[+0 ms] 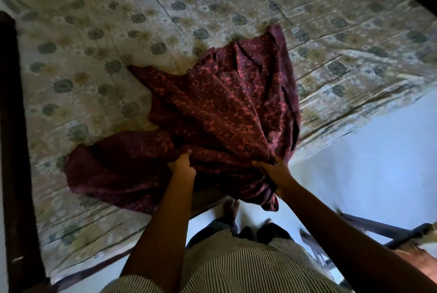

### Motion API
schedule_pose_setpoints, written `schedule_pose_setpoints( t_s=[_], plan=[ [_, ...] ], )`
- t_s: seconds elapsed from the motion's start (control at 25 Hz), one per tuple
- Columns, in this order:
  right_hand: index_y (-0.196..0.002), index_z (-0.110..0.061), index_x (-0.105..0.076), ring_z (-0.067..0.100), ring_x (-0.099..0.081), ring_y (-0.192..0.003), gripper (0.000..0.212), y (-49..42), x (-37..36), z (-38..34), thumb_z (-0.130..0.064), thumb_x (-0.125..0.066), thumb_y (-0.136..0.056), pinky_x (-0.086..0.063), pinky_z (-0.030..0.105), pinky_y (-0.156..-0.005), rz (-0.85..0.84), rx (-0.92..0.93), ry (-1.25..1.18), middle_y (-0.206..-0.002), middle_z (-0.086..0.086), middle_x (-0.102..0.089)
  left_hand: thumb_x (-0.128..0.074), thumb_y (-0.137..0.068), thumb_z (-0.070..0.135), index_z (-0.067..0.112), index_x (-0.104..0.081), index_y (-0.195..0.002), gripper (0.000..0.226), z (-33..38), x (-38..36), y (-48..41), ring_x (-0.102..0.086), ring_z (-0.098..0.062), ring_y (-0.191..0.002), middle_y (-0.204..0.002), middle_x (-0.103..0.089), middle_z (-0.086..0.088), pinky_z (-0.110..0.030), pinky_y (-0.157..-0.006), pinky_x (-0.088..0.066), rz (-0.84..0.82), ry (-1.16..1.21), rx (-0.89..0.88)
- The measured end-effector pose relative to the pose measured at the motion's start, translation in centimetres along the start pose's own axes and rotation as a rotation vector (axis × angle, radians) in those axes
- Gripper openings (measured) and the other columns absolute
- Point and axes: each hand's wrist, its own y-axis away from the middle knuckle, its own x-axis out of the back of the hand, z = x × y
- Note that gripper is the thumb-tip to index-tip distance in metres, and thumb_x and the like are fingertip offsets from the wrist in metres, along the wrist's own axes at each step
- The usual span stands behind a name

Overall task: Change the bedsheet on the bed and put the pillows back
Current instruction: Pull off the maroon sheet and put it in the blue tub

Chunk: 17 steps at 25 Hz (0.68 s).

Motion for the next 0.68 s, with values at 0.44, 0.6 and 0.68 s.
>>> schedule_pose_setpoints(
  t_s=[0.44,0.6,0.68],
  plan=[
    [-0.127,-0.016,-0.052,0.028,-0.062,-0.109,0.065,1.8,0.9,-0.4,-0.045,-0.075,-0.074,-0.048,0.042,-0.097,-0.152,-0.087,-0.301,-0.121,0.012,-0.064,-0.04,-0.053,0.056,0.014,-0.057,-0.124,0.085,-5.3,-3.4,9.4,-0.052,-0.032,-0.113,-0.124,-0.059,-0.005,-0.032,-0.097,-0.038,-0.728,-1.479,-0.991],
    [-0.124,-0.02,-0.037,0.026,-0.062,-0.101,0.11,-3.0,-0.7,4.4,-0.054,-0.091,-0.035,-0.054,0.044,-0.088,0.072,-0.129,-0.051,-0.118,0.007,-0.058,-0.058,-0.066,0.032,0.014,-0.051,-0.131,0.068,-4.9,-0.7,8.2,-0.049,-0.02,-0.123,-0.133,-0.053,-0.008,-0.016,-0.097,-0.032,-0.936,-1.359,-0.57],
    [-0.126,-0.01,-0.047,0.029,-0.064,-0.098,0.113,-5.1,-1.1,6.9,-0.052,-0.092,-0.03,-0.055,0.045,-0.085,0.088,-0.151,-0.001,-0.115,0.013,-0.063,-0.062,-0.082,0.01,0.014,-0.045,-0.135,0.055,-3.9,0.4,7.3,-0.039,-0.014,-0.131,-0.141,-0.044,-0.007,-0.015,-0.097,-0.034,-1.008,-1.24,-0.285]
  ],
)
